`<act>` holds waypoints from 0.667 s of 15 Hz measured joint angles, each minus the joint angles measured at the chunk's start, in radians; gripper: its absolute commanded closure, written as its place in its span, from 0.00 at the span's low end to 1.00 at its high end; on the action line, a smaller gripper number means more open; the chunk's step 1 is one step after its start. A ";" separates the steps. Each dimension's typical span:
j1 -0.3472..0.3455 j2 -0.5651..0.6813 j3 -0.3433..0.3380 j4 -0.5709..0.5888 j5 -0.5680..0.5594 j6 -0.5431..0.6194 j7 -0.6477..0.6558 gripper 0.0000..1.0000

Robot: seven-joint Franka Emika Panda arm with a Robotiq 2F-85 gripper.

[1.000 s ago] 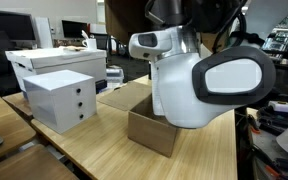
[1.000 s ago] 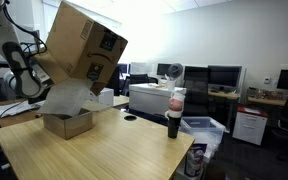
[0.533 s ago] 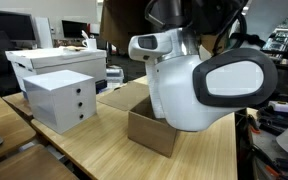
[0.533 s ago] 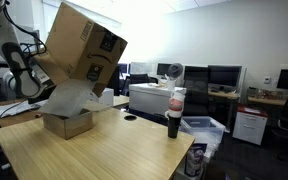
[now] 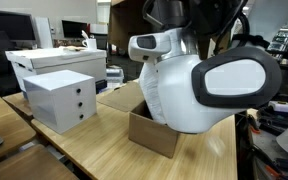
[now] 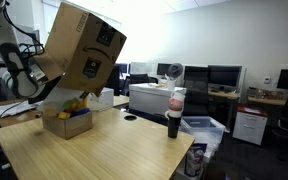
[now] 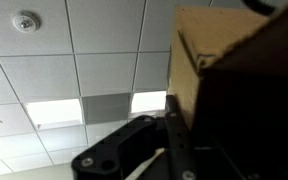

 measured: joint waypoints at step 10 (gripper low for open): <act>-0.067 0.000 0.104 0.096 0.449 0.000 0.181 0.94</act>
